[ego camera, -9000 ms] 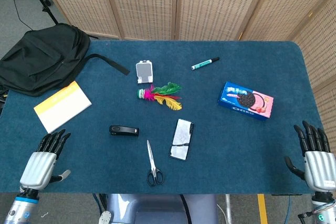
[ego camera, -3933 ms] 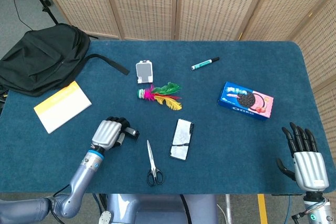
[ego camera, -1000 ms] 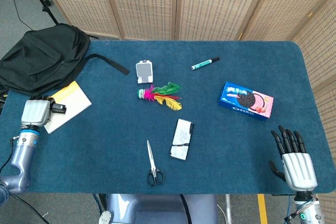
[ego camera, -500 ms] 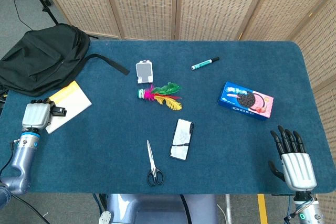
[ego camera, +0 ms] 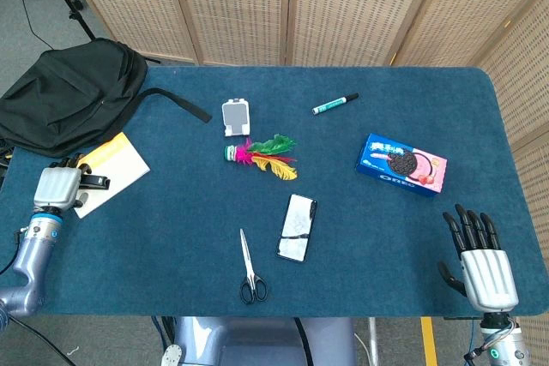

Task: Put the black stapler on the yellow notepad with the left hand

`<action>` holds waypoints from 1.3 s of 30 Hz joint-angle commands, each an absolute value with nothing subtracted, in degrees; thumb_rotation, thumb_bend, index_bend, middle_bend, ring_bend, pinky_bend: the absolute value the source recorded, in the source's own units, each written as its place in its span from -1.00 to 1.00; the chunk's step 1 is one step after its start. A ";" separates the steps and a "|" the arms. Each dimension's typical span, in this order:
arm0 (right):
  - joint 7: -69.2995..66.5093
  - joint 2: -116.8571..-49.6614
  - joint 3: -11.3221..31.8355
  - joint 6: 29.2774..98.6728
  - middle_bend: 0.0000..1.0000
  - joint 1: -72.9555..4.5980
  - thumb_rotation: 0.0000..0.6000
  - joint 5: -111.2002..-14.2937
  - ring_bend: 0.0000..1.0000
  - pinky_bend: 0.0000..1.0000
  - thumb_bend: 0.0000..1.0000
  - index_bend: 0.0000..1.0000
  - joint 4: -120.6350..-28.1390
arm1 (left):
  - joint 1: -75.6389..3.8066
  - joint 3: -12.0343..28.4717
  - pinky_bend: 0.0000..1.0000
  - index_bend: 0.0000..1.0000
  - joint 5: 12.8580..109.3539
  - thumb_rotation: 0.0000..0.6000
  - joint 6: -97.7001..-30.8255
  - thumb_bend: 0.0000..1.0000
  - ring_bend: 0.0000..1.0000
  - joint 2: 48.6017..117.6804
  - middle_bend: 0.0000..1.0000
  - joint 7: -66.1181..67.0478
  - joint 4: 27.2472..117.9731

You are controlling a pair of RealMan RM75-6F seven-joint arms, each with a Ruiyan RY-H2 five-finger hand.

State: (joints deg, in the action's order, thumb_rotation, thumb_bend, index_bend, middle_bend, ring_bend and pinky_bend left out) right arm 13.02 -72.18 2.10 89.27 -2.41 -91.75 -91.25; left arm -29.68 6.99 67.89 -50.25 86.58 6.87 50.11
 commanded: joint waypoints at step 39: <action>11.16 -71.72 1.60 89.86 -1.00 -2.49 1.00 -93.28 -1.00 -1.00 -0.37 -0.87 -91.36 | -18.32 3.38 -0.71 -1.00 78.59 1.00 -70.52 -0.81 -1.00 62.88 -1.00 5.61 105.75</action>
State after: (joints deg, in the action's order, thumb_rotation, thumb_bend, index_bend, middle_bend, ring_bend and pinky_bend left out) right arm 11.18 -71.74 1.62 89.86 -2.49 -93.27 -91.34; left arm -19.47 4.51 77.51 -69.41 63.67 5.83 104.49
